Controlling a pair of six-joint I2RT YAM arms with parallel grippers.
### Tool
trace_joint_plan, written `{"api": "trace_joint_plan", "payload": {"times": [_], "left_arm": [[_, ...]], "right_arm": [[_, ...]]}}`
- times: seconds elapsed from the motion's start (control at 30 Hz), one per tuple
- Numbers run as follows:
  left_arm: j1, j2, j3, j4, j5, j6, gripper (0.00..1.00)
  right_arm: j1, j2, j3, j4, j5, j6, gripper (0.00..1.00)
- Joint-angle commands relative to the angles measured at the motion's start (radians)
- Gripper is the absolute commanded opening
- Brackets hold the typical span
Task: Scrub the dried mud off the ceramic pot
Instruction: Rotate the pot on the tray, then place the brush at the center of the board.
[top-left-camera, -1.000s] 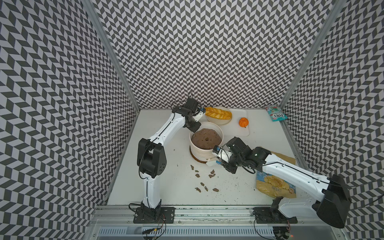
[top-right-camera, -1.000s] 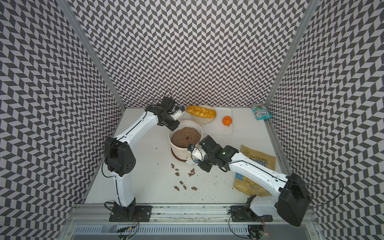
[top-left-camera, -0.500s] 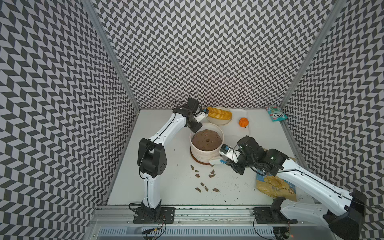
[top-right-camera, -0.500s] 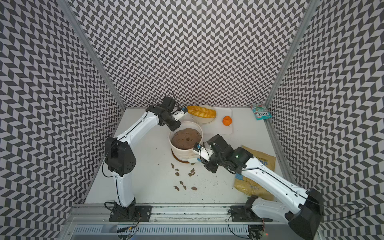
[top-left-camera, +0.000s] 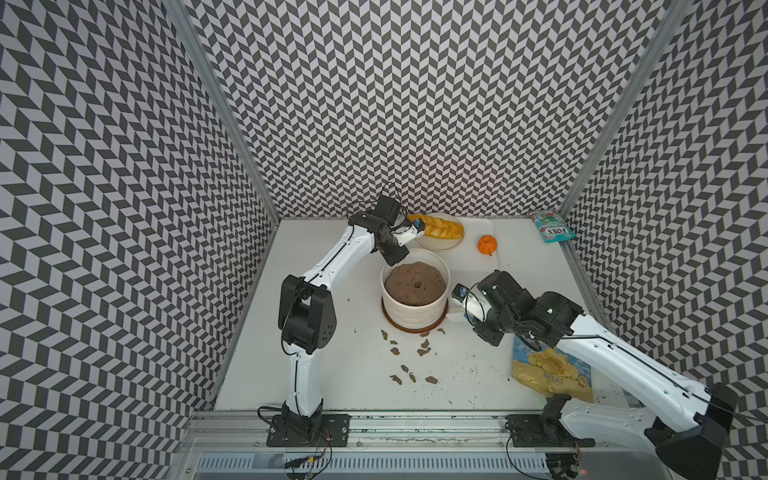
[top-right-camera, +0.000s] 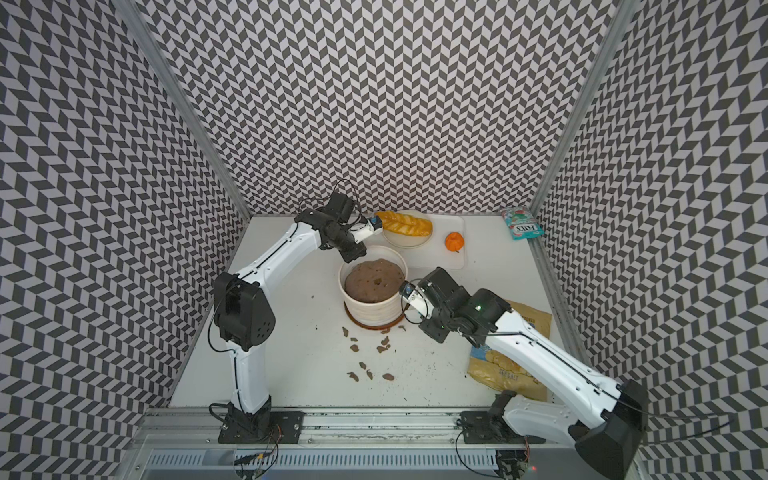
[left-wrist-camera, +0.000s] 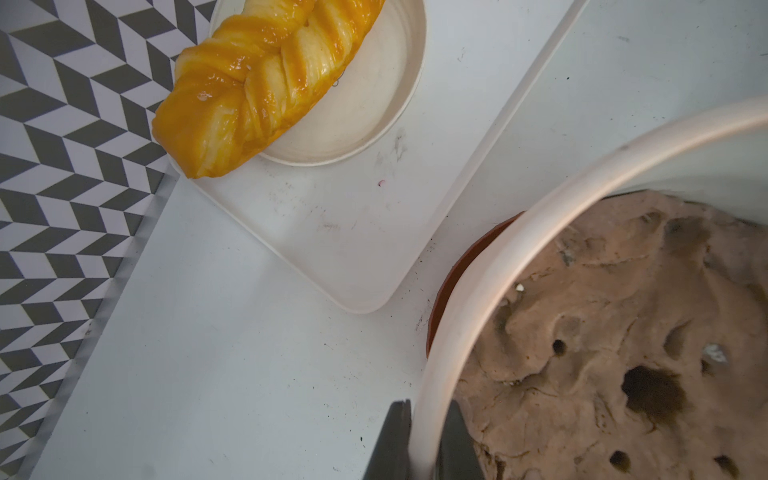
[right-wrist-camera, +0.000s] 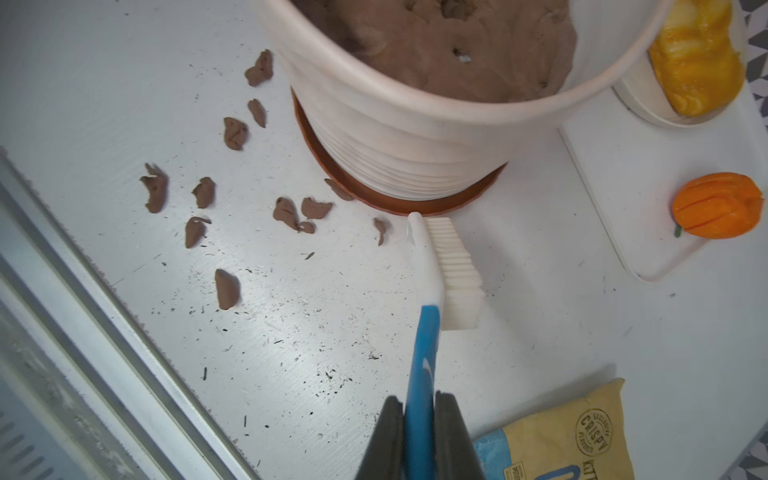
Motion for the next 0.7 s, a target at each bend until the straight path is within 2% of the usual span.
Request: {"api": "trace_joint_plan", "payload": {"times": [0.0,0.17,0.33,0.47,0.63,0.67], "left_arm": [[0.005,0.01,0.042,0.029,0.052,0.098,0.08],[0.005,0.018,0.05,0.025,0.061,0.105,0.11],[0.005,0.009,0.059,0.026,0.046,0.085,0.19],[0.005,-0.011,0.07,0.032,0.029,0.056,0.25],[0.005,-0.053,0.07,0.07,0.023,0.012,0.43],[0.006,-0.064,0.067,0.078,0.024,0.007,0.44]], "right_arm": [[-0.038,0.008,0.031,0.034,0.104,0.034,0.0],[-0.077,0.013,0.023,0.115,0.07,0.073,0.0],[-0.133,0.019,-0.028,0.227,0.1,0.204,0.0],[-0.15,-0.026,-0.163,0.402,0.115,0.3,0.0],[-0.166,-0.08,-0.355,0.667,0.061,0.438,0.0],[-0.167,-0.087,-0.393,0.723,0.059,0.46,0.0]]}}
